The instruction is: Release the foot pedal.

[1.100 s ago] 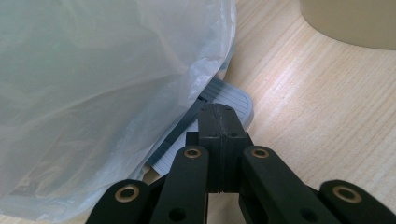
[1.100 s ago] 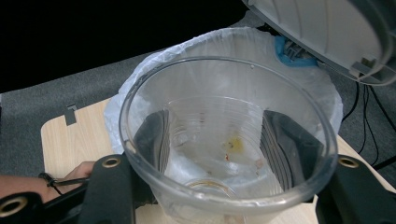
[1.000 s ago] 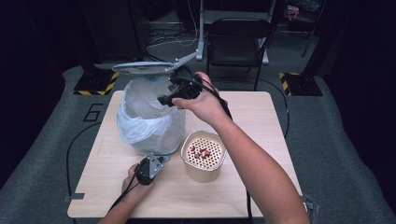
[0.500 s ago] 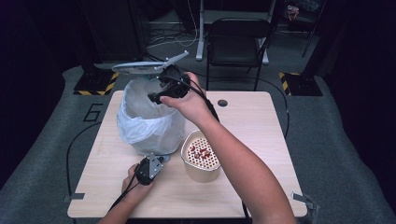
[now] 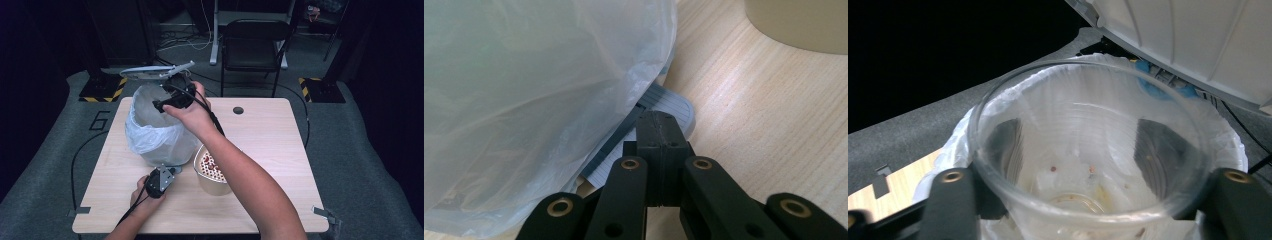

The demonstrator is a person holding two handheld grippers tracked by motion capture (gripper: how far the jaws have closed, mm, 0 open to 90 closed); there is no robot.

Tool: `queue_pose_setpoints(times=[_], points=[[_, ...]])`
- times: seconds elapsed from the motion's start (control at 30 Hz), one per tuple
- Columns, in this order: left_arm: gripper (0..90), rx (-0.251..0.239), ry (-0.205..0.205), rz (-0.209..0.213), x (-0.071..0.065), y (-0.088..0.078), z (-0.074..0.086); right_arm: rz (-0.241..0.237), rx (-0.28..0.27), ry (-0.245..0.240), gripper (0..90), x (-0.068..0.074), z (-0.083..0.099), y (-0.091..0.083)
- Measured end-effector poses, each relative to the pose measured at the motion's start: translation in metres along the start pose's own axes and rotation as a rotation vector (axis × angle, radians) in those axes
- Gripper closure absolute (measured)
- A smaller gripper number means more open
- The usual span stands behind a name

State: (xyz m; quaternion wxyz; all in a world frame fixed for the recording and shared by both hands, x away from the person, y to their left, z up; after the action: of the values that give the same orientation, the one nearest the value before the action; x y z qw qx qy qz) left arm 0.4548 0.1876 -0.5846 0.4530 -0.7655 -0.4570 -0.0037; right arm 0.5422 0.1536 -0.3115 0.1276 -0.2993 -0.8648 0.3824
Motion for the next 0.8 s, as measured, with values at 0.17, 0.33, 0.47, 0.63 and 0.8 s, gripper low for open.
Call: queue_pose_setpoints(times=[0.17,0.33,0.47,0.63,0.8], points=[[90.0,0.003,-0.004,0.004,-0.001,0.000,0.000,0.039,-0.009,0.030,22.9,-0.004,0.006,0.007],[90.0,0.002,-0.002,0.004,-0.001,0.000,0.000,0.040,-0.011,0.066,17.6,-0.009,0.013,0.009],[90.0,0.002,-0.002,0.003,-0.001,0.000,0.000,0.034,-0.023,0.062,16.8,-0.012,0.015,0.005],[90.0,-0.003,-0.003,0.000,0.000,0.000,0.000,0.025,-0.026,0.052,16.7,-0.012,0.019,0.000],[90.0,-0.005,-0.006,0.003,0.000,0.000,0.000,0.010,-0.014,0.054,17.0,-0.011,0.029,-0.008]])
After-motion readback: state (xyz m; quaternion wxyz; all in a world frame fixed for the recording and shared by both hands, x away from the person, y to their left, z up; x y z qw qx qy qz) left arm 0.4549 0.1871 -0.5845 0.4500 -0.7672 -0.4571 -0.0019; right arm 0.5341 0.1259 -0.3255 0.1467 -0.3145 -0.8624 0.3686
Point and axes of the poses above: each handheld gripper's, and its own axes: y roughly forward along the jaws, z roughly out of its underside, x roughly to its left, the point moved 10 cm from there along y, roughly forward along the jaws, and after that the axes turned 14 degrees about x, right-handed, at the moved point
